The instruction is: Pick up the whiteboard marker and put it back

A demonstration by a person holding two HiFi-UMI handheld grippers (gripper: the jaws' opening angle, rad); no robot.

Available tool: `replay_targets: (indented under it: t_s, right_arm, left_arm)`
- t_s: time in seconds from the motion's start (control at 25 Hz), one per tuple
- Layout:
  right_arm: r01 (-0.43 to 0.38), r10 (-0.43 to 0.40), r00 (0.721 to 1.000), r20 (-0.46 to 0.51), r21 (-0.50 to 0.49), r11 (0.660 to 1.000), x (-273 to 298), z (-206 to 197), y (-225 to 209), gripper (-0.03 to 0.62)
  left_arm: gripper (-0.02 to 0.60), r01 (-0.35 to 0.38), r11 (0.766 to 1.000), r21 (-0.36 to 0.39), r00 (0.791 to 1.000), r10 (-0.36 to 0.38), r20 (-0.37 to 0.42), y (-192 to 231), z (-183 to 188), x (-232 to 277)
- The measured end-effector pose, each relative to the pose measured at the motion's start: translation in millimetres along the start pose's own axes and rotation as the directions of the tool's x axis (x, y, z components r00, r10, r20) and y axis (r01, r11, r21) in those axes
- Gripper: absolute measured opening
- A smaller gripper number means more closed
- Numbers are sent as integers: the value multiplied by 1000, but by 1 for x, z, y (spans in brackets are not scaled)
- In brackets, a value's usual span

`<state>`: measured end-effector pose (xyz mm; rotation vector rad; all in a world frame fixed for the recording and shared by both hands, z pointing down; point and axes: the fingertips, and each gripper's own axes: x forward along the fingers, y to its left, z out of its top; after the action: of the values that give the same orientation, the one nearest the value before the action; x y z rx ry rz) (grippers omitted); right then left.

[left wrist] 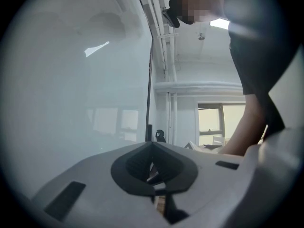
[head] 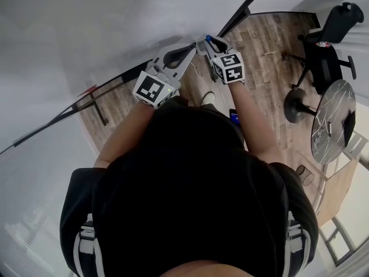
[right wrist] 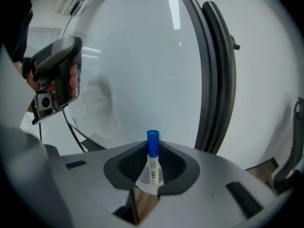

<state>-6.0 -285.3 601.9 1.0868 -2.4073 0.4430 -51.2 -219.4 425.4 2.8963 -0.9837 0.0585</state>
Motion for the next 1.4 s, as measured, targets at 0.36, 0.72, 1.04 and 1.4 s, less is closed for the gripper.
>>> replay_targets:
  t_s: [0.36, 0.72, 1.04, 1.4]
  right_arm:
    - [3, -3, 1000, -3, 8, 1000, 0, -1, -4, 81]
    - [1, -1, 999, 37, -4, 1000, -20, 13, -6, 87]
    - [-37, 38, 995, 93, -16, 999, -46, 38, 4, 87]
    - [-75, 84, 963, 255, -44, 996, -100, 100, 30, 87]
  left_arm:
    - [3, -5, 1000, 2, 1000, 5, 2, 1, 2, -1]
    - [3, -10, 1000, 14, 1000, 10, 0, 1, 4, -2]
    - [3, -18, 1000, 12, 1000, 18, 6, -2, 6, -2]
    - [3, -21, 1000, 15, 1000, 21, 8, -10, 9, -7]
